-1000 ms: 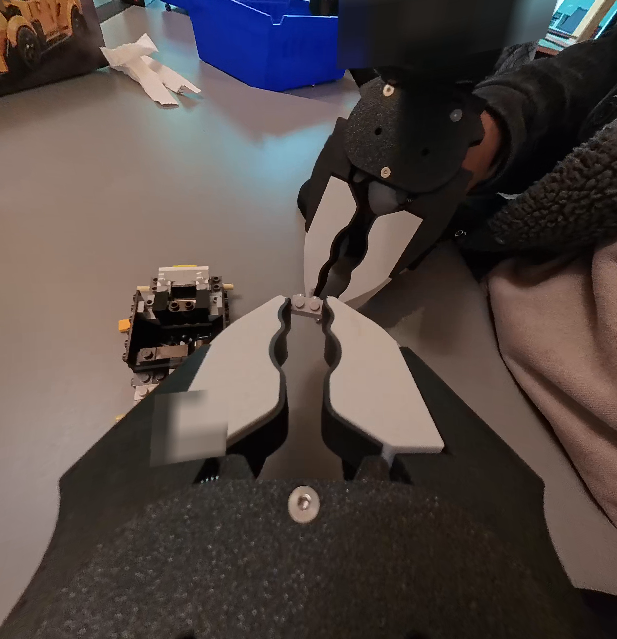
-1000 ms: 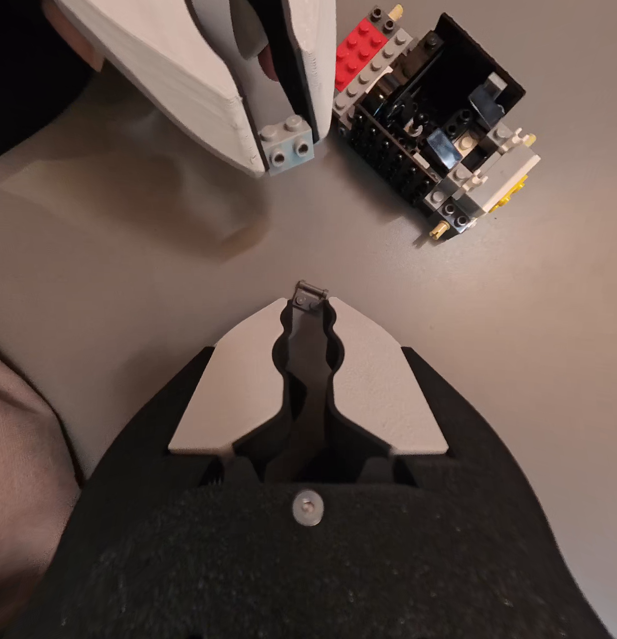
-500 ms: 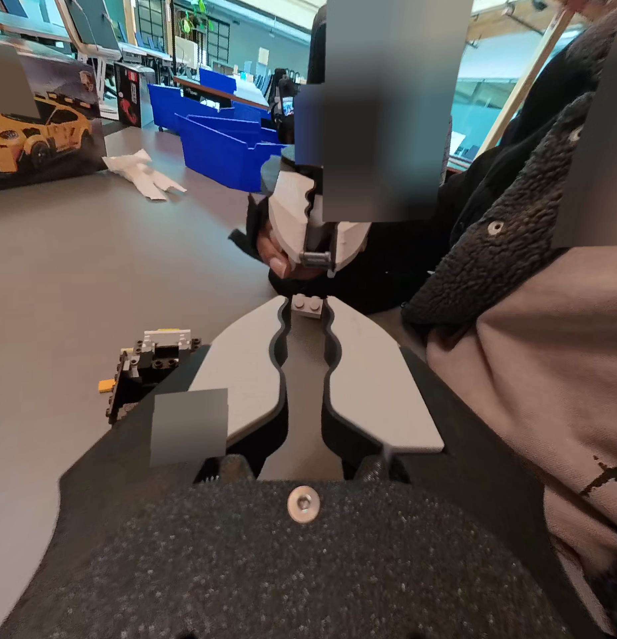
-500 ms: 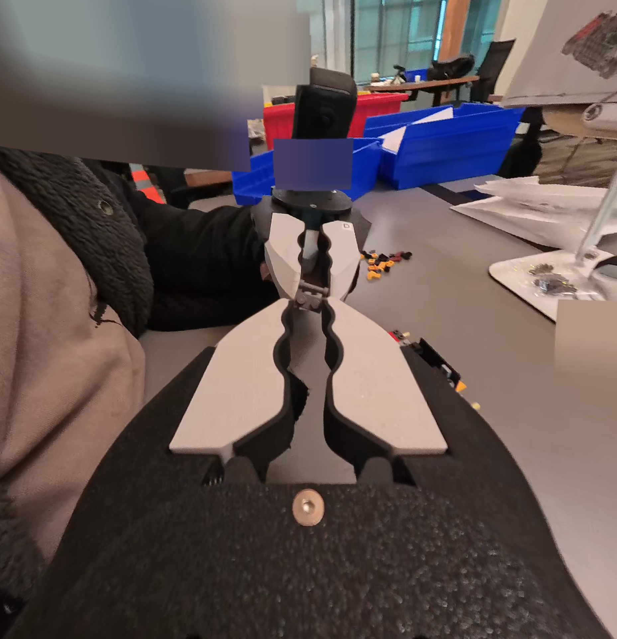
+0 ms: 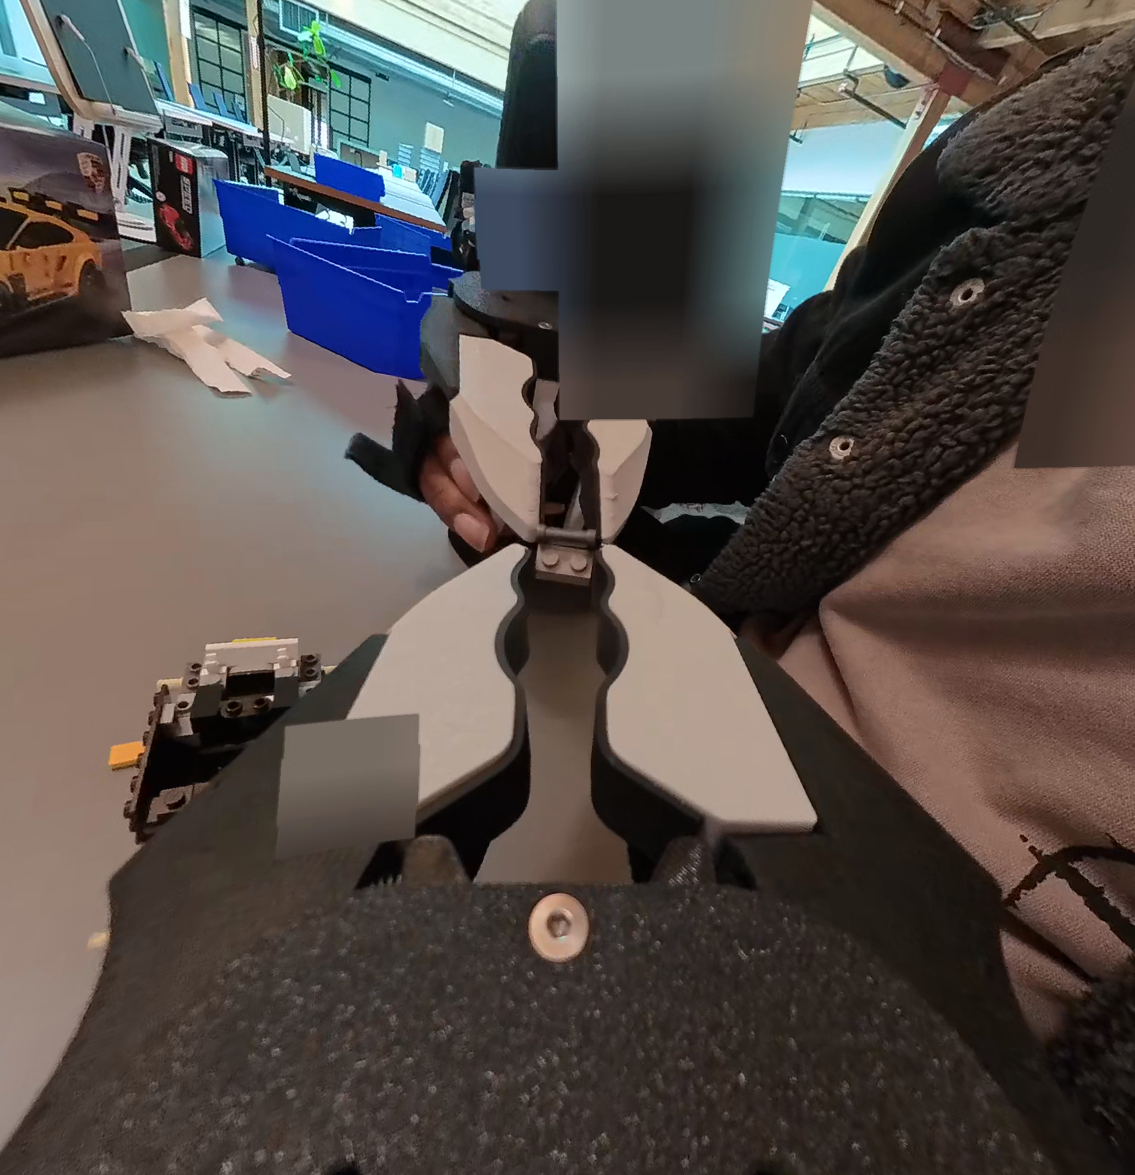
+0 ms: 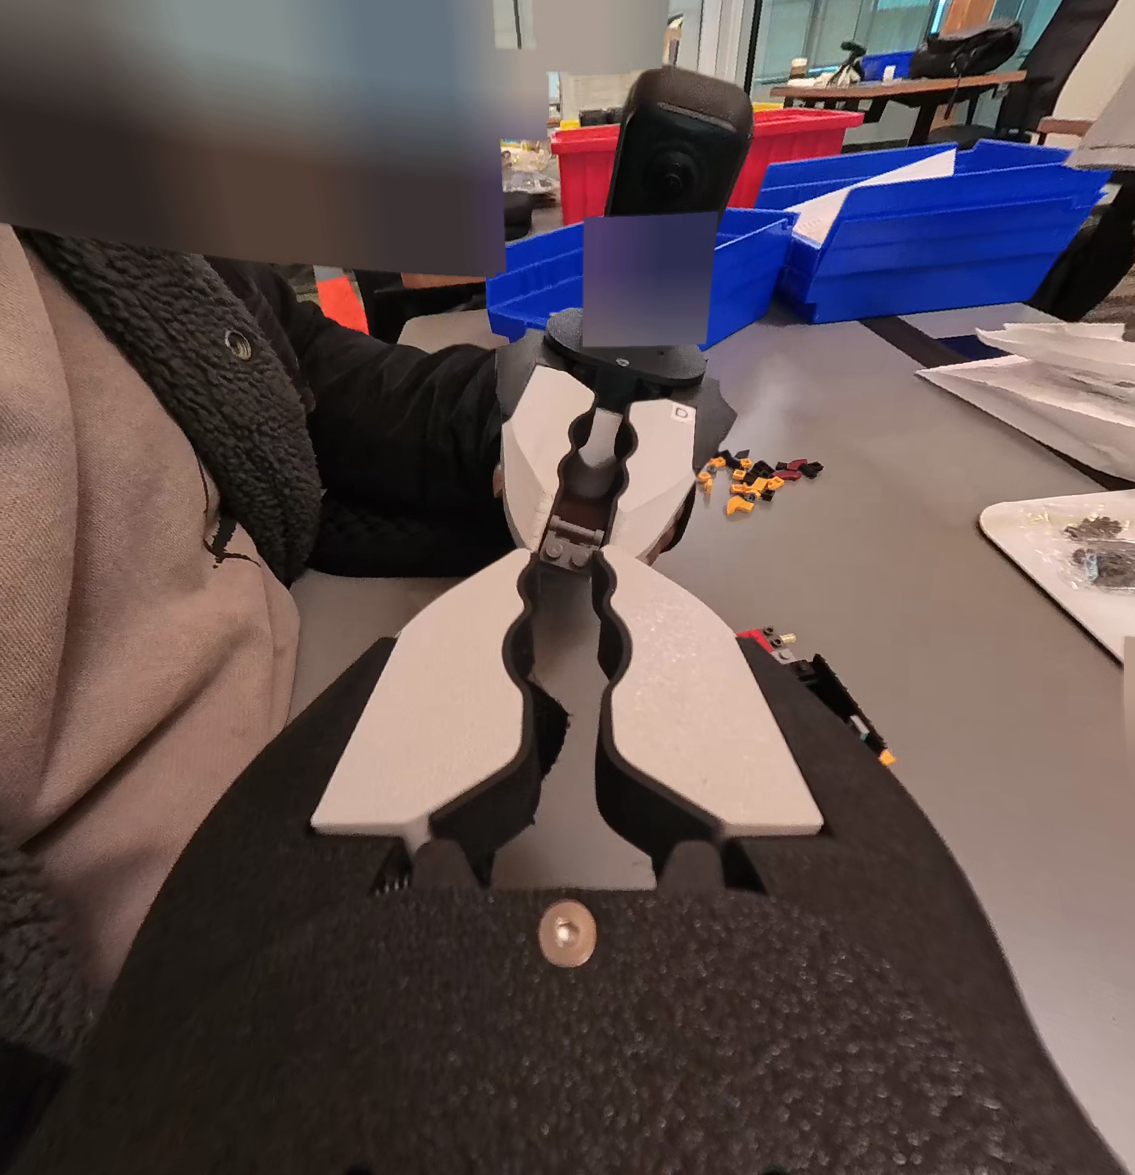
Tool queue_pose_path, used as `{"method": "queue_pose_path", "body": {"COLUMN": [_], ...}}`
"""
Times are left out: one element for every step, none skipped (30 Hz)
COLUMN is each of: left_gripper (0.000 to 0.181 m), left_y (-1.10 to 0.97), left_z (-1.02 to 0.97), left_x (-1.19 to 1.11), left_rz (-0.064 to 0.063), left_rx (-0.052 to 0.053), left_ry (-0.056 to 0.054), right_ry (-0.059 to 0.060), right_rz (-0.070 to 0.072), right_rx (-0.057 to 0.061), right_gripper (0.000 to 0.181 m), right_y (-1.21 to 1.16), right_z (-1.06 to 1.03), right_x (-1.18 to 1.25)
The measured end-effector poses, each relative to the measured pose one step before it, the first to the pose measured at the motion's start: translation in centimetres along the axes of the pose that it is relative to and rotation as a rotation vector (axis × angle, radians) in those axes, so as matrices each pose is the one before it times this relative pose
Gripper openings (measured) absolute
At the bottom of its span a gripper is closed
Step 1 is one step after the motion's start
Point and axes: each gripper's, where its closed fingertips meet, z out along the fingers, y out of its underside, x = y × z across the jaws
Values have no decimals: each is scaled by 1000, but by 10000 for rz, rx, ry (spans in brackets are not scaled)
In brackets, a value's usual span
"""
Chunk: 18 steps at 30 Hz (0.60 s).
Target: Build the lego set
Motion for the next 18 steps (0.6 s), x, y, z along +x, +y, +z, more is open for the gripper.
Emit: {"method": "queue_pose_path", "body": {"left_gripper": [16, 16, 16, 16, 16, 16, 16, 16, 16, 16, 16, 16, 16, 16, 16, 16, 16, 16], "left_y": [-92, -84, -28, -12, -54, -89, -128, -123, -50, -36, -141, -250, -232, -188, -162, -176, -186, -166], "left_z": [-19, -19, 4, 14, -3, -8, -3, 5, 8, 8, 12, -10, -6, -12, -13, 15, 3, -1], "left_x": [-14, -27, -16, 13, 6, 62, 112, 88, 16, 39, 99, 157, 134, 75, 81, 114, 97, 59], "left_rz": [-23, -23, -3, -9, -26, -50, -82, -93, -52, -21, -62, -121, -120, -90, -120, -202, -223, -191], "left_rx": [53, 40, 23, 12, 30, 62, 100, 108, 64, 56, 120, 189, 179, 147, 142, 171, 177, 152], "left_ry": [-11, -26, -18, -5, 3, 43, 90, 77, 29, 29, 76, 122, 110, 68, 78, 132, 138, 102], "right_ry": [38, 28, 13, 22, 36, 4, -29, 2, 29, 20, -5, -19, -1, 32, 9, -22, -10, 12], "right_rz": [-47, -23, -48, -73, -46, -6, -5, -27, -85, -125, -75, -25, -61, -109, -78, -19, -5, -20], "right_rx": [-61, -86, -94, -84, -47, 13, 63, 39, -64, -71, 33, 123, 78, 30, 19, 62, 71, 33], "right_gripper": [15, 15, 15, 15, 15, 15, 16, 16, 16, 16, 15, 16, 15, 15, 15, 15, 15, 15], "right_y": [-69, -33, -3, 8, -26, -82, -149, -120, 3, -16, -165, -285, -239, -165, -153, -200, -212, -169], "right_z": [-9, -16, -1, -8, -4, -9, -6, -17, 2, -15, -18, -30, -12, -12, -10, -18, -9, -8], "right_x": [43, 55, 8, -7, 12, -30, -80, -34, 6, -27, -55, -47, -39, 10, 2, -33, 8, 41]}}
